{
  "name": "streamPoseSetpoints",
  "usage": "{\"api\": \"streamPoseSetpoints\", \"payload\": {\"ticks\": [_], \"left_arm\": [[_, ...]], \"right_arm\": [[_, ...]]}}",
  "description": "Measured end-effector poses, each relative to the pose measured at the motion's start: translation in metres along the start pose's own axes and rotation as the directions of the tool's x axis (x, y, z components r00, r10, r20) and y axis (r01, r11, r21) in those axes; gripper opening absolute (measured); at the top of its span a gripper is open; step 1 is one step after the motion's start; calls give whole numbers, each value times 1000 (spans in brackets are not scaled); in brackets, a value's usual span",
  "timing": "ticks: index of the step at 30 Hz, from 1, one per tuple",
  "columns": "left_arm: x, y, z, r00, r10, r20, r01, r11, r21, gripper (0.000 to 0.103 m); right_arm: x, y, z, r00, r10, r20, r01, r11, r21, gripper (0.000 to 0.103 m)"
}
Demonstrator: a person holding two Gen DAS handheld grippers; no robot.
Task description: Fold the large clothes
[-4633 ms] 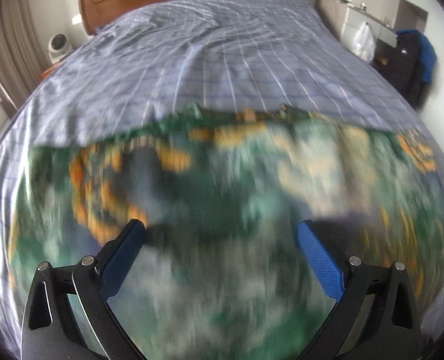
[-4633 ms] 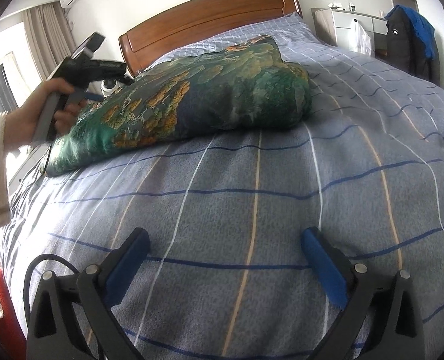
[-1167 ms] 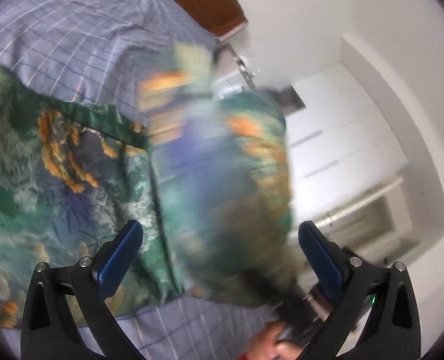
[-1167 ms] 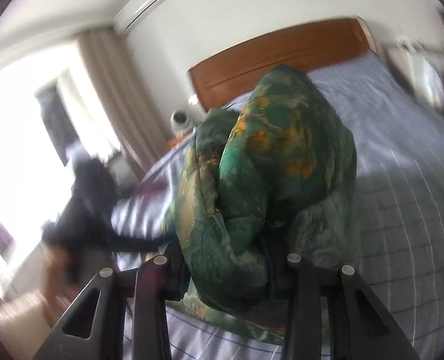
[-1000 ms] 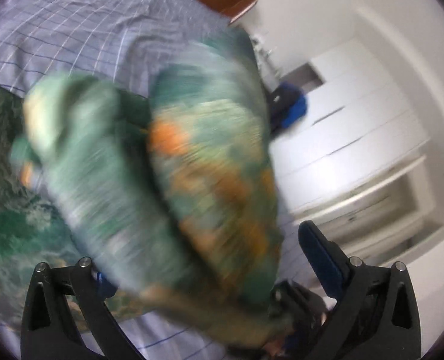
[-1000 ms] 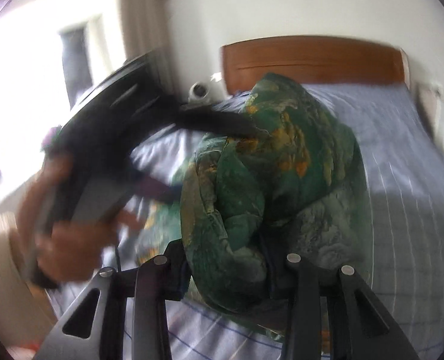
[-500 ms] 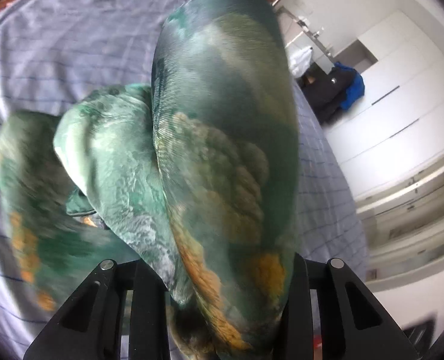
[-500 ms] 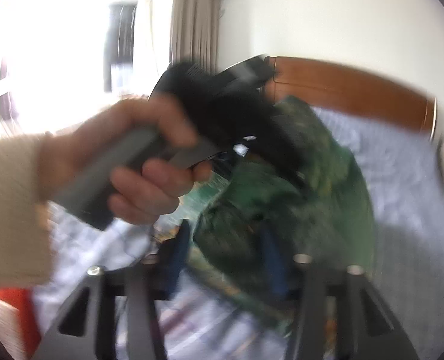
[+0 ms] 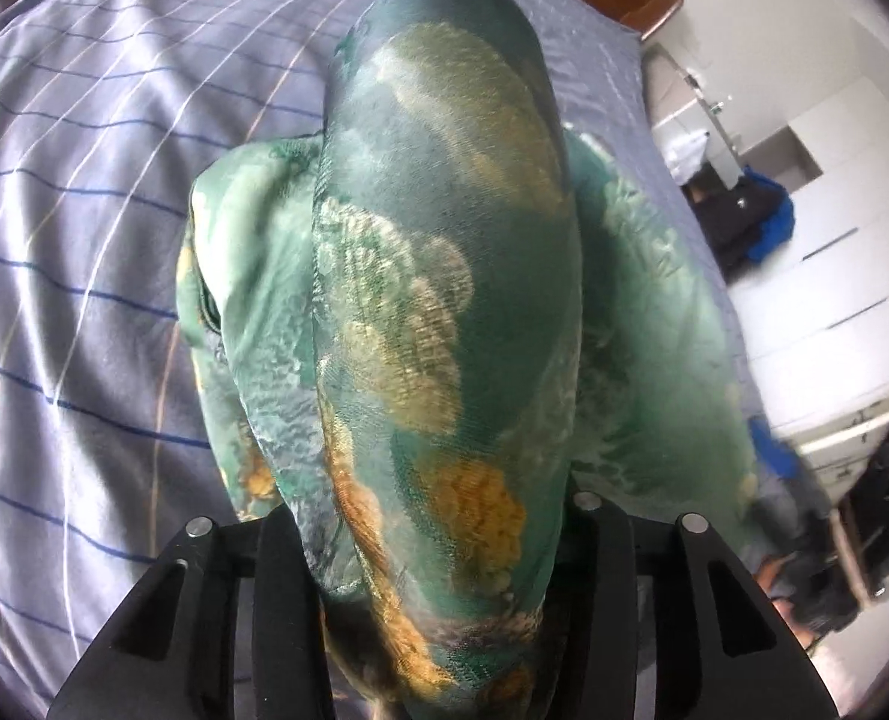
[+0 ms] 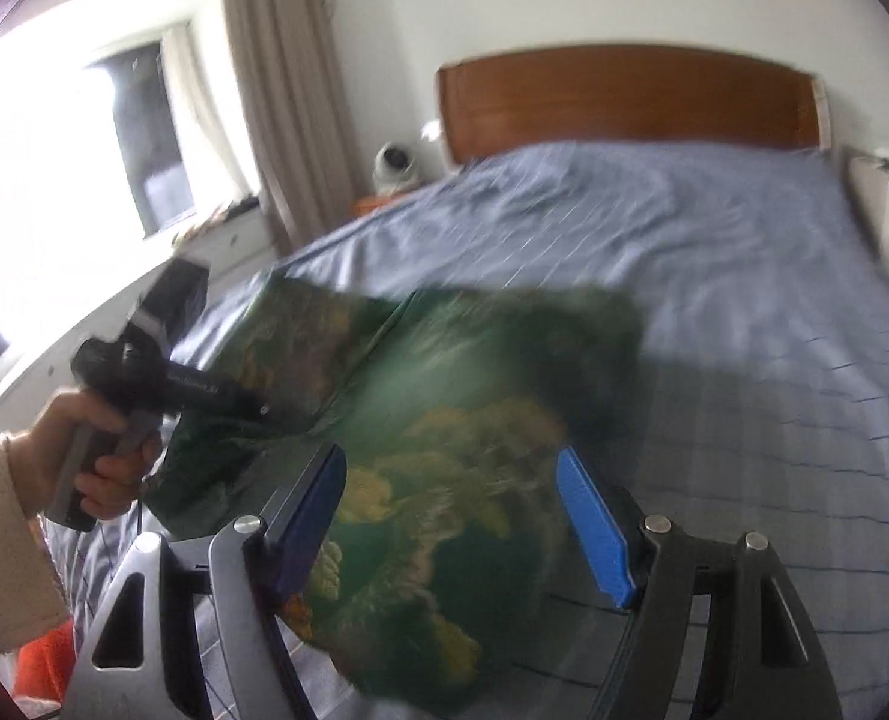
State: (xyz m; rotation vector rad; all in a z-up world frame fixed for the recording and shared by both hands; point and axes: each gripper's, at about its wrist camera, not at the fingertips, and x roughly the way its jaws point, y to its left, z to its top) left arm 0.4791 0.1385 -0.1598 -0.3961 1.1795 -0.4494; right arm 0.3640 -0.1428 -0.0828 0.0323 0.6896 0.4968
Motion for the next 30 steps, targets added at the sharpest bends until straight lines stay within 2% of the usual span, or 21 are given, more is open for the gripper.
{"api": "streamPoseSetpoints", "payload": {"ticks": [2,3,6,9,11,12,13,16,18,20,22,23,24,25,27,30], "left_arm": [[4,4,-4,1000,-8,-4,7,1000,-18,44],[7,8,-1,1000,-15,-1,15,1000,-27,44],[16,24,-3,998,-59,27,61,995,-82,46],[10,32,-6,993,-110,41,114,986,-122,53],[-7,33,-8,989,-140,54,146,981,-128,64],[-16,35,-9,988,-138,71,146,981,-126,74],[-29,39,-13,988,-121,93,132,984,-121,80],[-58,49,-20,989,-65,136,82,990,-118,85],[-67,58,-26,989,-43,139,59,992,-115,86],[-69,64,-29,991,-24,135,39,993,-108,85],[-64,64,-30,991,-1,136,17,994,-112,85],[-61,62,-28,990,19,137,-4,994,-113,85],[-51,61,-25,989,59,135,-43,992,-116,85],[-45,60,-25,987,104,127,-88,988,-125,85],[-37,65,-26,986,123,109,-103,979,-177,87],[-39,74,-28,991,58,119,-27,968,-248,88]], "right_arm": [[40,7,-14,991,6,-134,-7,1000,-12,73],[53,7,-21,986,-26,-166,24,1000,-13,74],[62,12,-34,984,-69,-166,69,998,-7,75],[63,14,-31,980,-85,-178,85,996,-4,76],[60,18,-22,979,-89,-186,87,996,-18,82],[51,23,-20,980,-85,-182,83,996,-21,83],[48,23,-17,981,-83,-173,81,996,-22,83],[17,23,-6,994,-70,-88,70,998,-1,83],[-10,38,-1,999,-52,-16,51,998,-22,83],[-17,55,-2,1000,14,8,-14,999,-48,82],[0,73,-7,991,125,-57,-128,990,-53,78],[19,80,-13,979,166,-121,-172,984,-40,77],[41,88,-22,962,179,-207,-187,982,-22,78],[61,94,-32,954,149,-260,-159,987,-19,78],[74,100,-42,962,97,-257,-113,992,-48,78],[59,108,-38,970,93,-223,-109,992,-58,78]]}}
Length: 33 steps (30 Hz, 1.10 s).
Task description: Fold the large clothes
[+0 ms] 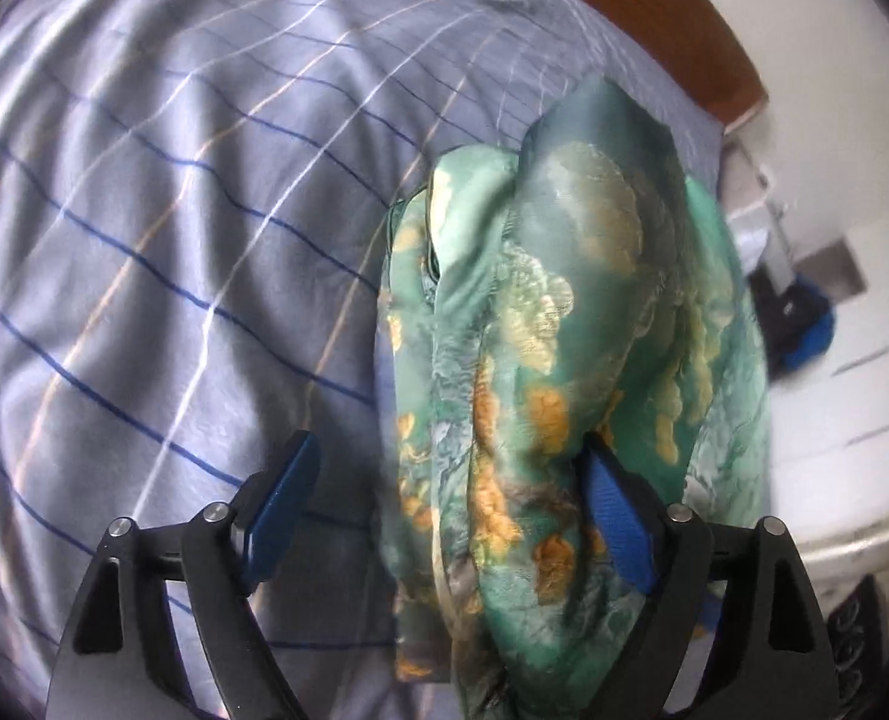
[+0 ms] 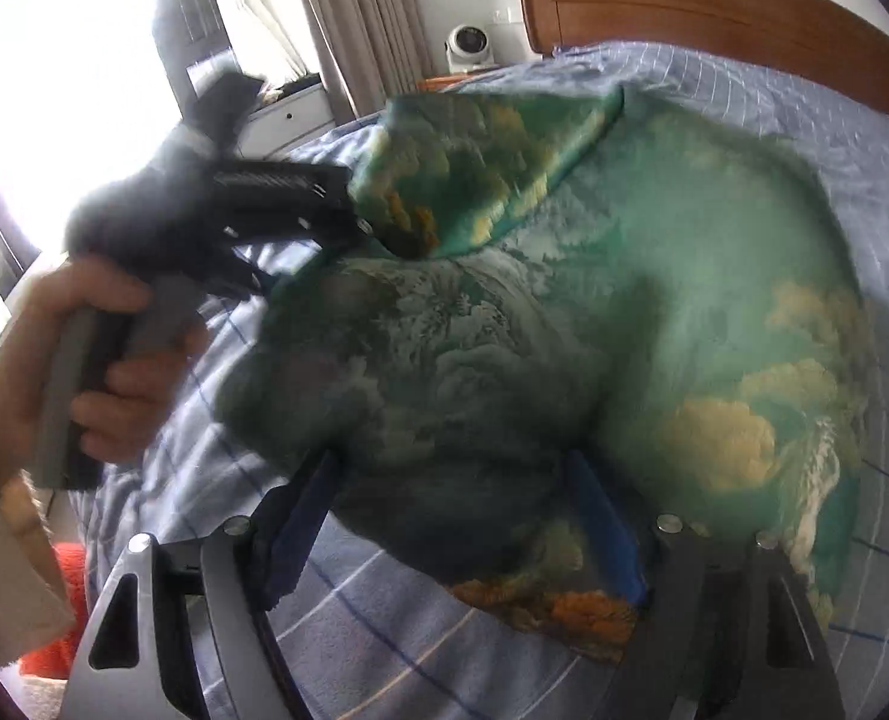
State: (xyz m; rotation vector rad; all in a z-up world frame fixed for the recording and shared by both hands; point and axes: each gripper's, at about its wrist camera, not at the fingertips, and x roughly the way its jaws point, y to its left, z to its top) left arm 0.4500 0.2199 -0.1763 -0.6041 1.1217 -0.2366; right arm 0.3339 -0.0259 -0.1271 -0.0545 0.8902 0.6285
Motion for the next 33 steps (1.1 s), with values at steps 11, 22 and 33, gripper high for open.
{"api": "streamPoseSetpoints", "payload": {"ticks": [11,22,33], "left_arm": [[-76,-30,-16,986,-156,67,144,978,148,89],[-20,-31,-36,999,-18,-40,23,992,125,94],[8,-39,24,979,-140,-146,158,980,119,103]], "right_arm": [[-106,-76,-9,984,-54,169,26,986,165,77],[-61,-56,-26,996,-80,42,75,991,115,80],[-71,-195,0,977,191,93,-210,815,540,103]]}}
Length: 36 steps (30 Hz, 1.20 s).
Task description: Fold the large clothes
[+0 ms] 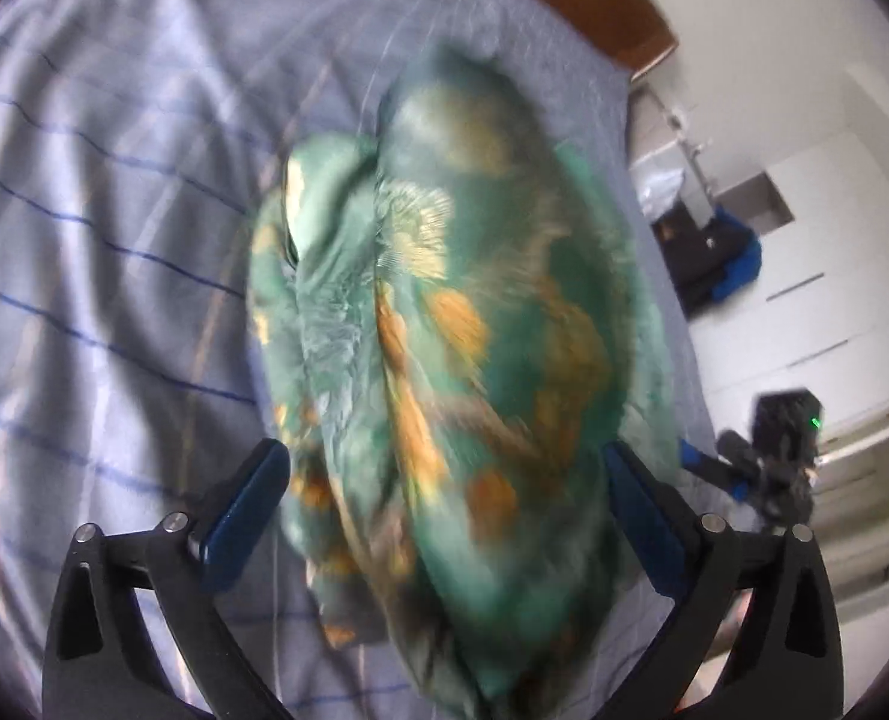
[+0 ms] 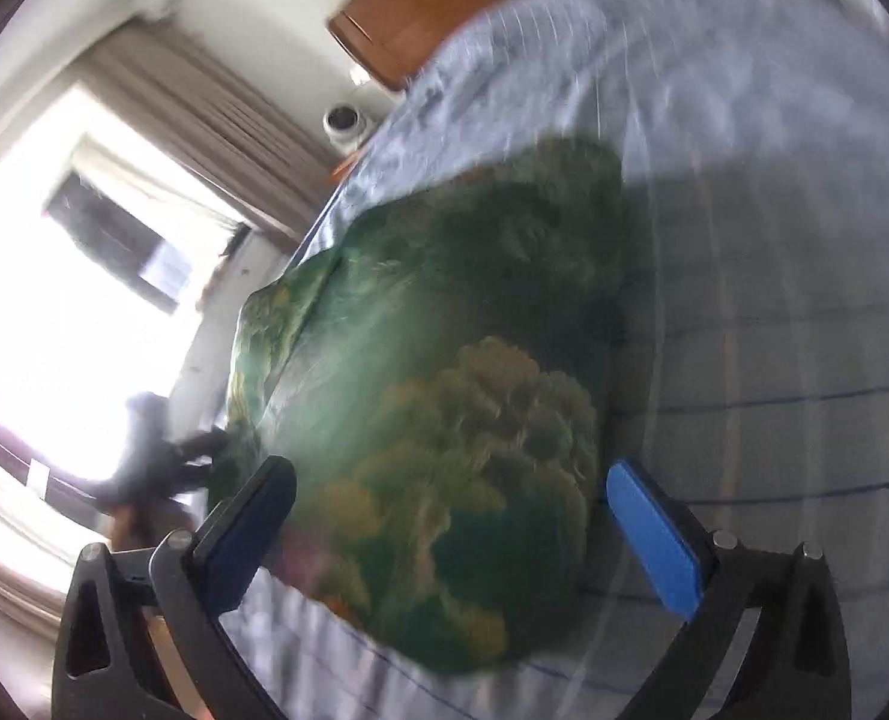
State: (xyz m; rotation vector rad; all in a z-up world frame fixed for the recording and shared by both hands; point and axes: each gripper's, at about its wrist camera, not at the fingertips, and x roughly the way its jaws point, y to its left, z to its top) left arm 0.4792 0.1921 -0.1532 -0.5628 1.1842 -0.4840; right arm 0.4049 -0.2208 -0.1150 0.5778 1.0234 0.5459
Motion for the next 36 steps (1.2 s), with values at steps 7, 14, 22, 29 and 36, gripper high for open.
{"api": "streamPoseSetpoints", "payload": {"ticks": [7,14,22,29,36], "left_arm": [[45,26,10,997,42,-66,-46,997,-59,103],[31,3,1,998,59,13,-59,998,7,61],[-24,-45,-3,986,10,167,-30,993,118,57],[20,-56,15,946,203,254,-242,961,132,93],[-36,-74,-47,874,194,445,-278,952,130,92]], "right_arm": [[87,-49,8,971,166,-172,-135,974,182,102],[75,32,1,988,-132,-74,107,956,-273,72],[19,117,-17,984,-66,163,140,855,-500,69],[17,56,22,989,-47,141,85,957,-276,93],[-3,36,-17,941,-276,197,328,888,-321,94]]}}
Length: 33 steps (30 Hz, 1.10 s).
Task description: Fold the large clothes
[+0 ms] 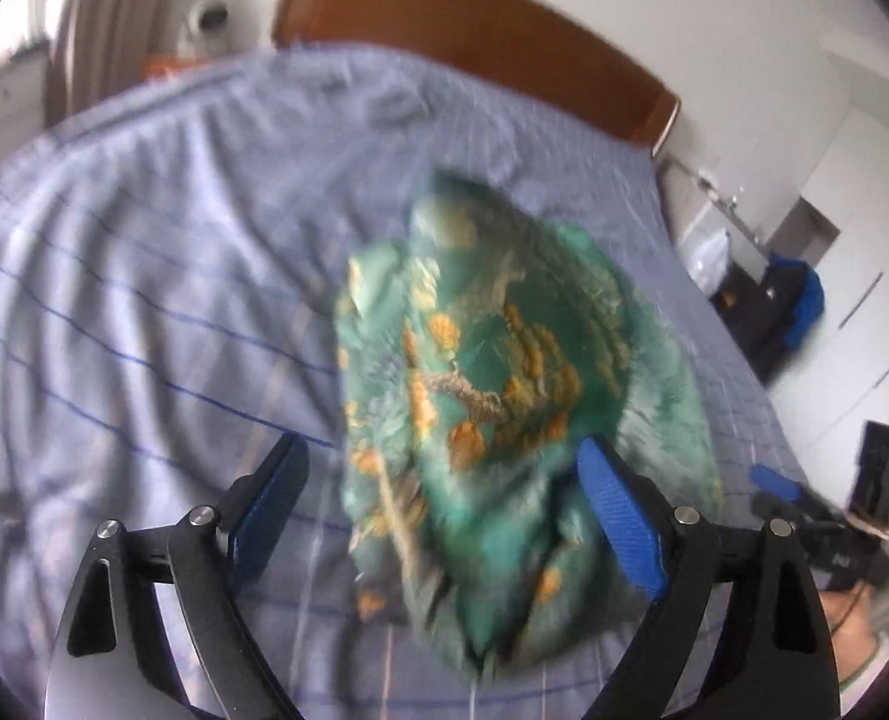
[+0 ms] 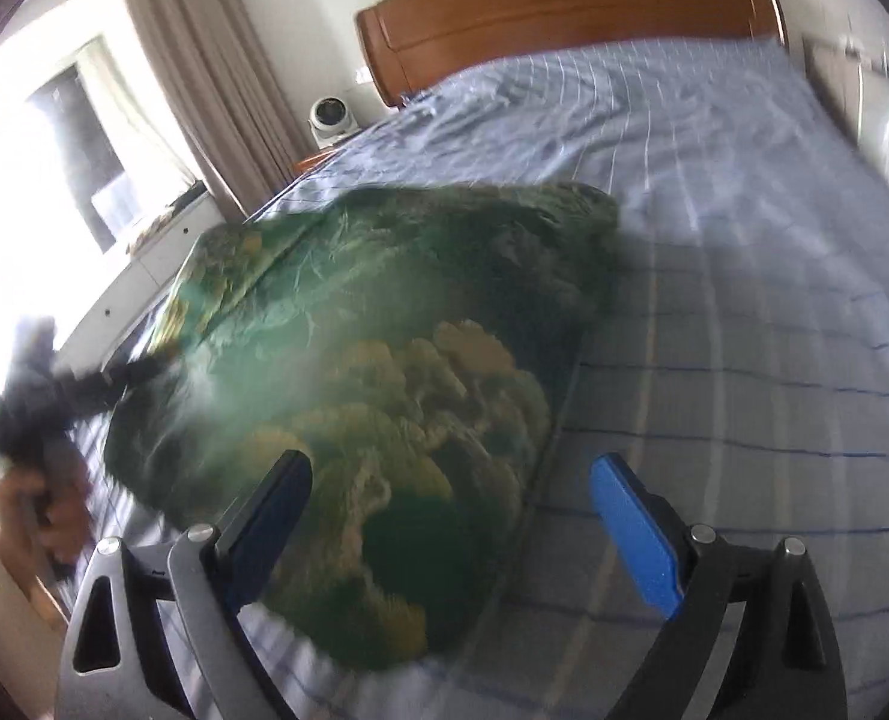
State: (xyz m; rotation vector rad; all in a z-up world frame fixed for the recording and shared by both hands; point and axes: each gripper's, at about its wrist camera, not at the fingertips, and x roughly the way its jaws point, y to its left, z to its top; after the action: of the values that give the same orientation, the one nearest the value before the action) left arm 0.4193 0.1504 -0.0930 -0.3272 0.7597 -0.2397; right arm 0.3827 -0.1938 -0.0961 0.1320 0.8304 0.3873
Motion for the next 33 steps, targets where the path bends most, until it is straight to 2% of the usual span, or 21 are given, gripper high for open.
{"api": "streamPoseSetpoints", "payload": {"ticks": [1,3,5,6,8,11,12,13,14,15,17,21,24,28,30,33], "left_arm": [[-25,-10,-6,998,34,58,-36,999,37,94],[-50,-20,-10,986,103,132,-116,989,93,101],[-76,-31,-21,957,185,225,-220,964,146,103],[-95,-47,-33,935,211,284,-267,947,176,103],[-115,-58,-44,907,233,352,-319,924,210,103],[-145,-89,-61,870,258,420,-384,889,250,103],[-156,-102,-67,852,287,438,-421,873,247,103],[-162,-111,-74,836,318,447,-453,860,235,103],[-166,-114,-76,825,341,452,-475,851,224,103],[-172,-122,-83,816,363,451,-495,840,220,103],[-181,-132,-95,828,343,444,-477,847,236,103],[-185,-140,-114,864,338,372,-442,864,240,103],[-185,-140,-125,891,332,310,-410,882,233,103],[-181,-138,-137,921,323,219,-369,903,222,103],[-180,-139,-143,928,323,185,-359,906,224,103],[-178,-140,-152,930,335,154,-364,901,237,103]], "right_arm": [[-15,4,-4,1000,-18,21,19,999,-29,95],[-49,17,-12,995,-53,84,61,994,-95,96],[-85,34,-23,985,-76,155,96,987,-130,98],[-106,42,-30,974,-92,206,122,983,-140,99],[-142,52,-45,947,-113,300,161,977,-140,103],[-198,65,-68,882,-139,450,210,971,-113,103],[-203,65,-69,868,-148,474,223,969,-105,103],[-212,69,-74,859,-163,485,238,966,-98,103],[-217,72,-75,861,-176,477,250,964,-94,103],[-219,75,-79,873,-192,449,261,961,-96,103],[-219,79,-86,898,-190,398,257,959,-121,103],[-238,88,-115,881,-204,426,272,956,-106,103],[-233,97,-130,916,-233,327,294,944,-151,103],[-230,102,-152,931,-251,266,297,943,-150,103],[-230,104,-160,938,-259,232,292,948,-123,103],[-228,106,-166,945,-263,193,284,955,-88,103]]}}
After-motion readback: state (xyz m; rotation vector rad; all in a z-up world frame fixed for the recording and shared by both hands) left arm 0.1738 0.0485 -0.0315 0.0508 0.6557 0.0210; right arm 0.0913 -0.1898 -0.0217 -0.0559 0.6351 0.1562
